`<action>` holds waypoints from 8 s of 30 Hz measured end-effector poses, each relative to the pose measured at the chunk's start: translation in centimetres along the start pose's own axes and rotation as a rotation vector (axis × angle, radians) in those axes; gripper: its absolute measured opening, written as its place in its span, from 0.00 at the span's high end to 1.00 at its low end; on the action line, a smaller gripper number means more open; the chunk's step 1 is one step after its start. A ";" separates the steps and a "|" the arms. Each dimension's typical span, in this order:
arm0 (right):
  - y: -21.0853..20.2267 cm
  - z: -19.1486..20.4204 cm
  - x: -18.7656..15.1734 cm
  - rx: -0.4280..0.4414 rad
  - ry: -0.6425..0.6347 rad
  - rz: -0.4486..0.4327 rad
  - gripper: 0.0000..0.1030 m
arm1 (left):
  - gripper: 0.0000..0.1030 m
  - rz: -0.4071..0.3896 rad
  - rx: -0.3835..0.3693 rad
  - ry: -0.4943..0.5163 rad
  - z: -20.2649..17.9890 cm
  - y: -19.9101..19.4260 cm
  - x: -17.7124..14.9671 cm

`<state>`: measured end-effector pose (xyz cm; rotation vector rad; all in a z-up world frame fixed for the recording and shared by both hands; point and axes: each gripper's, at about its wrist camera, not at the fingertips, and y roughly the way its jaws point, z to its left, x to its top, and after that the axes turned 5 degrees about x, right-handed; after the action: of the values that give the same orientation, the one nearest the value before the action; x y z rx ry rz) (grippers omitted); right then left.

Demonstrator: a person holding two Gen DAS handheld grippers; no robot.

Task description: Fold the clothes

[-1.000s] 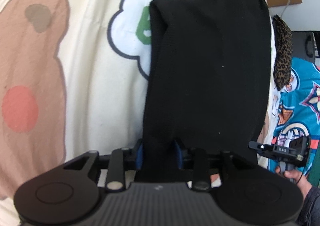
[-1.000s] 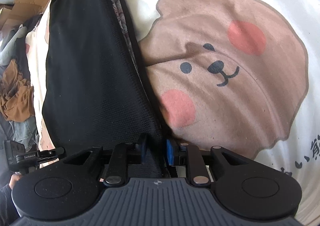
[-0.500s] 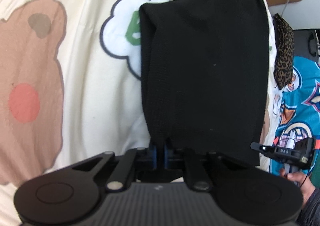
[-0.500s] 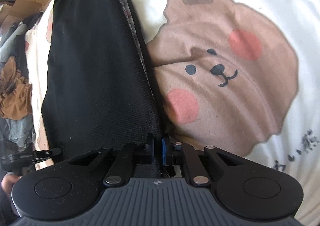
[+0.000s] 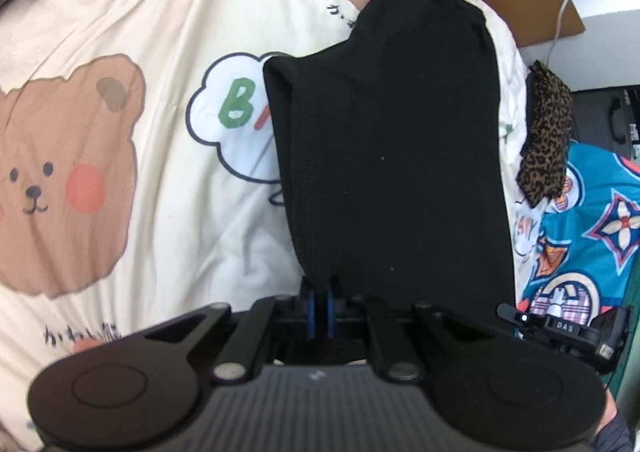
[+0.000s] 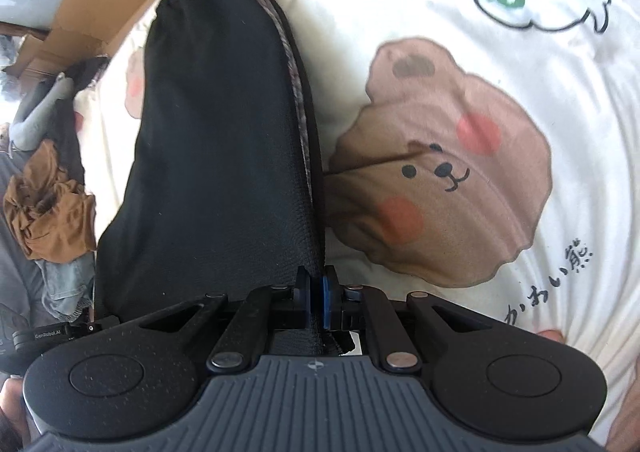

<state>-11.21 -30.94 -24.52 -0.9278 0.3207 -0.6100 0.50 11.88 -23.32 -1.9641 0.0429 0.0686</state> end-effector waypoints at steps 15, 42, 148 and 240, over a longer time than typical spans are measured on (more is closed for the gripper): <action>-9.9 2.7 -3.4 0.112 0.045 -0.091 0.97 | 0.95 -0.096 -0.076 -0.027 -3.6 -8.6 -4.5; -9.5 1.7 -3.3 0.078 0.071 -0.084 0.97 | 0.95 -0.147 -0.077 -0.102 -3.3 -6.6 -4.3; 4.9 -0.2 16.8 0.057 -0.198 -0.238 0.35 | 0.57 -0.283 0.077 0.044 1.7 5.5 17.4; 12.5 4.5 18.7 -0.084 -0.468 -0.318 0.65 | 0.82 -0.434 0.228 0.331 -4.8 11.1 19.5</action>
<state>10.18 -33.94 -32.31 -1.1812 -0.2265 -0.6509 19.36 3.25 -33.08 -1.7002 -0.1534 -0.5238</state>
